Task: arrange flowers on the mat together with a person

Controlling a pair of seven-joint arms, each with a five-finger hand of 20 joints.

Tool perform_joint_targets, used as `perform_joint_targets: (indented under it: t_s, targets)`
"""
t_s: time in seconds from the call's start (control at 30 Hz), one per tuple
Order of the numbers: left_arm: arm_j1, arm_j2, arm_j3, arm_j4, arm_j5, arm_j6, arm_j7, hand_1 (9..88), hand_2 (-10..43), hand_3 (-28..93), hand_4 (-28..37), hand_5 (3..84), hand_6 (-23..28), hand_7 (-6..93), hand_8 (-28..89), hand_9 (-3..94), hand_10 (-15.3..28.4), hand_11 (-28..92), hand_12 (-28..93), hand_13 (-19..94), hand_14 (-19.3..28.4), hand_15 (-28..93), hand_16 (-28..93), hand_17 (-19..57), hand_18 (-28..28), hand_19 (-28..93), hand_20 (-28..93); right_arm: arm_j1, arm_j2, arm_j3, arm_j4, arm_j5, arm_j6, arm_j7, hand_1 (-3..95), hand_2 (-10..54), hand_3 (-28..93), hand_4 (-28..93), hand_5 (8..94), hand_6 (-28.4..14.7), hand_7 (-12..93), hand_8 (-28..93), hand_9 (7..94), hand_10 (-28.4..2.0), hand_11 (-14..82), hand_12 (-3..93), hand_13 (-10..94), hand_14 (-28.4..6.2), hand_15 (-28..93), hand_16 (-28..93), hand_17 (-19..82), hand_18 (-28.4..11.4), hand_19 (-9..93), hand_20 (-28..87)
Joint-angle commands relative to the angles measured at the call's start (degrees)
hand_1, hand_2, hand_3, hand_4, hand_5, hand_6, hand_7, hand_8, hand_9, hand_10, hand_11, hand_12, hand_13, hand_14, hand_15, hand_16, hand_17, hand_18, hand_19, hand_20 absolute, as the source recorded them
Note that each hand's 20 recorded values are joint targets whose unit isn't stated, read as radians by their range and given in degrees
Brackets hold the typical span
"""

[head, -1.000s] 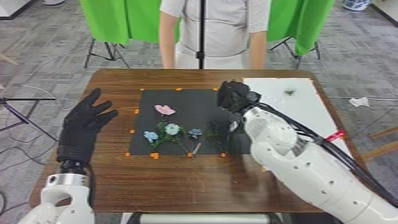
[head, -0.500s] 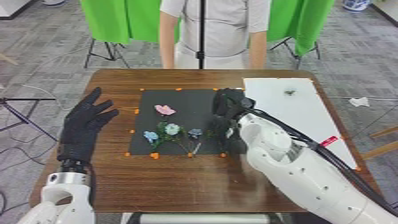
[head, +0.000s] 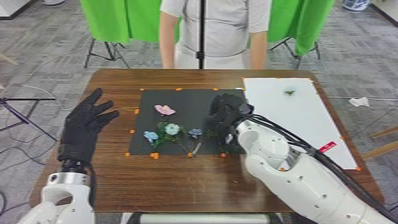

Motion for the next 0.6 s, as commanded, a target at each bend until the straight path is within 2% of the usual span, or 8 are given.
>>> perform_joint_targets:
  t_s: [0.03,0.17,0.3,0.43,0.6]
  targets:
    - [1.46,-0.68,-0.47,-0.17,0.5,-0.34,-1.05,26.0,7.5,78,-25.9,36.4,5.7,11.5,-9,37.3,18.4,25,10,30,28.0,56,-10,-6.9,26.6,53,22,-0.55,1.44,1.76,-3.99,-1.18,-0.5,0.36,52.3,-9.5,73,-28,68.8,4.7,16,-8,63.5,-11.3,19.0,14.5,68,-3.4,51,27,32,-15.2,80,19]
    - [1.74,-0.97,-0.71,-0.31,0.75,-0.44,-1.52,26.0,7.4,78,-25.7,36.4,5.7,11.5,-9,37.2,18.4,24,10,30,27.9,56,-10,-6.9,26.6,53,22,-1.08,2.21,2.47,-6.03,-0.57,-0.59,-0.19,51.9,-9.5,74,-28,68.3,4.9,16,-10,63.2,-11.4,18.7,14.4,68,-3.7,52,26,32,-15.5,81,19]
    - [2.0,-0.86,-0.53,-0.31,0.54,-0.28,-1.33,26.0,7.4,78,-25.6,36.4,5.7,11.5,-9,37.2,18.3,24,10,30,27.9,56,-10,-6.9,26.6,53,22,-2.74,3.16,5.37,-9.34,4.16,1.34,-0.09,50.1,-9.5,75,-28,67.7,4.8,16,-12,63.1,-11.4,18.5,14.4,67,-4.5,53,25,31,-15.6,81,19]
    - [2.55,-0.81,-0.7,-0.49,0.48,-0.16,-1.26,26.1,7.3,78,-25.5,36.3,5.6,11.4,-9,37.1,18.3,24,10,30,27.8,56,-10,-6.9,26.6,53,22,-5.56,4.17,11.62,-13.8,20.31,5.41,4.49,42.6,-9.5,80,-28,67.9,4.3,16,-12,63.3,-11.7,18.5,14.5,67,-7.9,56,18,31,-16.4,80,18]
    - [3.19,-0.41,-0.89,-0.73,0.06,0.3,-0.42,26.1,7.3,78,-25.5,36.3,5.5,11.4,-9,37.1,18.2,24,10,29,27.8,56,-10,-6.8,26.6,53,22,-13.18,4.57,25.54,-18.91,40.2,7.01,4.7,38.7,-9.5,80,-28,67.3,3.0,15,-13,63.6,-12.4,18.7,14.8,64,-10.4,54,13,29,-17.6,77,16]
